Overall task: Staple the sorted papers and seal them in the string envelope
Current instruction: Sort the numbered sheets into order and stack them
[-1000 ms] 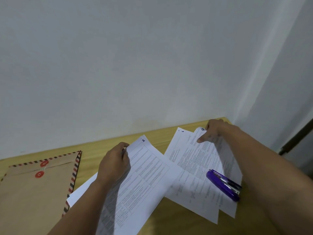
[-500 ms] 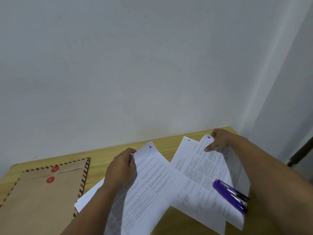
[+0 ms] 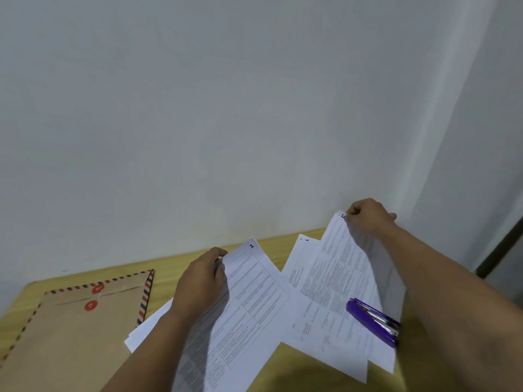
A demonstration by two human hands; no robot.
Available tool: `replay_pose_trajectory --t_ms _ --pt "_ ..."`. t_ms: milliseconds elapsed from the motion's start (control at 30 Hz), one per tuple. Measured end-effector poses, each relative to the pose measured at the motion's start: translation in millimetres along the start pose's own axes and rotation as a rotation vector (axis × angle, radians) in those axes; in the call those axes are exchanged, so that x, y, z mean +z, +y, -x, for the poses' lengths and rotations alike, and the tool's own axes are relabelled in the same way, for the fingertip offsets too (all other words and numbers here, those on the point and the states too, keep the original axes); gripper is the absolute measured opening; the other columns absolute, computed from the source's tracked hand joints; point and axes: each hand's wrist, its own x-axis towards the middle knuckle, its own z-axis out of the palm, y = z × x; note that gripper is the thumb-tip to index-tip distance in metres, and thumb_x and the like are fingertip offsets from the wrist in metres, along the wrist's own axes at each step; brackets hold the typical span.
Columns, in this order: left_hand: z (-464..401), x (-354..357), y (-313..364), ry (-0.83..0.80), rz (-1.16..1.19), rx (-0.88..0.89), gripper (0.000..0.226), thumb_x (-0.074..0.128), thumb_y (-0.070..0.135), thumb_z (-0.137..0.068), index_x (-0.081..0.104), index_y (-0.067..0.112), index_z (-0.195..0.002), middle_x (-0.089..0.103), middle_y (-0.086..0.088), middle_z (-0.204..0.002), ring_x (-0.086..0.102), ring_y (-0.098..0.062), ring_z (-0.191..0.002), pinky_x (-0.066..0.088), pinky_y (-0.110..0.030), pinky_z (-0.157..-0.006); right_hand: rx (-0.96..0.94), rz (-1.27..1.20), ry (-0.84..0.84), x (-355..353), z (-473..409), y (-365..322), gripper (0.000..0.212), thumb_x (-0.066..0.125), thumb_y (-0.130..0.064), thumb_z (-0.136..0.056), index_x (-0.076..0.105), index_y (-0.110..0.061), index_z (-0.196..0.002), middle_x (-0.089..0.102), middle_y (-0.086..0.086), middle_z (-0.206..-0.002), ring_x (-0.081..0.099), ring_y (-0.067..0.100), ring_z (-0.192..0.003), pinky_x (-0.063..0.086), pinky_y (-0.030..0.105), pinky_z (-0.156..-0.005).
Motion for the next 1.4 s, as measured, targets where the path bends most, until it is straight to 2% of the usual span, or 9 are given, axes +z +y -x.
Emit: replay_pose_trajectory --t_ms 233,467,667,833,967,1133,1233,1300,1400 --pt "16.0 -44.2 33.9 0.073 -0.011 0.094 0.022 0.056 0.011 -0.097 0.066 0.025 -0.110 0.071 0.010 -0.099 0.065 -0.014 -0.090 0.055 -0.037 -0.074 -0.152 -0.130 0.031 -73.5 35.3 -40.9 0.016 0.079 -0.030 -0.086 0.076 -0.031 -0.070 0.069 -0.023 -0.067 0.067 0.016 -0.093 0.041 0.046 -0.101" --pt "33.3 -83.1 66.0 0.162 -0.022 0.160 0.019 0.056 0.014 -0.098 0.065 0.026 -0.110 0.071 0.011 -0.101 0.064 -0.014 -0.090 0.055 -0.036 -0.075 -0.334 -0.241 0.088 -124.9 65.6 -69.6 0.009 0.078 -0.038 -0.082 0.079 -0.046 -0.077 0.075 -0.028 -0.080 0.072 0.011 -0.095 0.052 0.054 -0.101" --pt "45.7 -105.6 85.1 0.203 -0.024 0.177 0.018 0.056 0.015 -0.099 0.066 0.024 -0.110 0.070 0.010 -0.102 0.063 -0.014 -0.089 0.053 -0.035 -0.074 -0.445 -0.285 0.190 -153.7 90.6 -106.1 0.012 0.077 -0.031 -0.089 0.081 -0.030 -0.077 0.078 -0.015 -0.086 0.073 0.013 -0.096 0.058 0.048 -0.095" --pt "52.4 -119.0 95.0 0.226 0.002 0.180 0.017 0.054 0.016 -0.099 0.065 0.025 -0.107 0.070 0.011 -0.100 0.063 -0.012 -0.088 0.054 -0.036 -0.074 -0.556 -0.396 0.272 -165.1 119.2 -143.4 0.010 0.075 -0.021 -0.093 0.083 -0.016 -0.090 0.079 -0.005 -0.090 0.073 0.014 -0.094 0.055 0.028 -0.087" --pt "55.1 -126.5 102.6 0.251 0.094 0.171 0.018 0.054 0.014 -0.098 0.066 0.026 -0.101 0.071 0.014 -0.095 0.064 -0.008 -0.086 0.053 -0.035 -0.072 -0.620 -0.496 0.107 -157.7 138.0 -169.9 0.008 0.078 -0.020 -0.093 0.083 -0.014 -0.090 0.080 -0.002 -0.090 0.075 0.012 -0.093 0.058 0.030 -0.088" --pt "57.8 -131.9 113.1 0.287 0.173 0.147 0.018 0.052 0.013 -0.099 0.066 0.025 -0.100 0.070 0.016 -0.093 0.062 -0.003 -0.086 0.051 -0.031 -0.070 -0.642 -0.627 -0.198 -129.8 166.5 -195.6 0.006 0.078 -0.017 -0.093 0.082 -0.012 -0.091 0.078 -0.004 -0.084 0.064 0.002 -0.071 0.046 0.020 -0.069" --pt "57.9 -134.6 115.3 0.319 0.193 0.138 0.020 0.052 0.012 -0.098 0.066 0.025 -0.098 0.070 0.015 -0.094 0.061 -0.003 -0.086 0.049 -0.030 -0.069 -0.611 -0.681 -0.340 -109.9 177.7 -203.9 0.010 0.077 -0.020 -0.094 0.082 -0.011 -0.096 0.075 -0.003 -0.087 0.059 0.011 -0.078 0.044 0.030 -0.075" --pt "56.3 -135.4 115.1 0.334 0.169 0.131 0.018 0.052 0.012 -0.098 0.066 0.023 -0.102 0.066 0.012 -0.102 0.059 -0.004 -0.090 0.043 -0.024 -0.071 -0.598 -0.710 -0.400 -100.2 183.2 -207.3 0.011 0.076 -0.022 -0.095 0.082 -0.013 -0.097 0.073 -0.004 -0.086 0.056 0.014 -0.080 0.044 0.031 -0.076" --pt "53.8 -136.8 113.6 0.357 0.121 0.131 0.015 0.055 0.013 -0.099 0.064 0.021 -0.107 0.056 0.009 -0.116 0.051 -0.003 -0.097 0.035 -0.009 -0.074 -0.600 -0.744 -0.437 -90.5 190.1 -210.0 0.011 0.074 -0.020 -0.097 0.081 -0.012 -0.098 0.073 -0.011 -0.083 0.061 0.004 -0.076 0.047 0.023 -0.078"
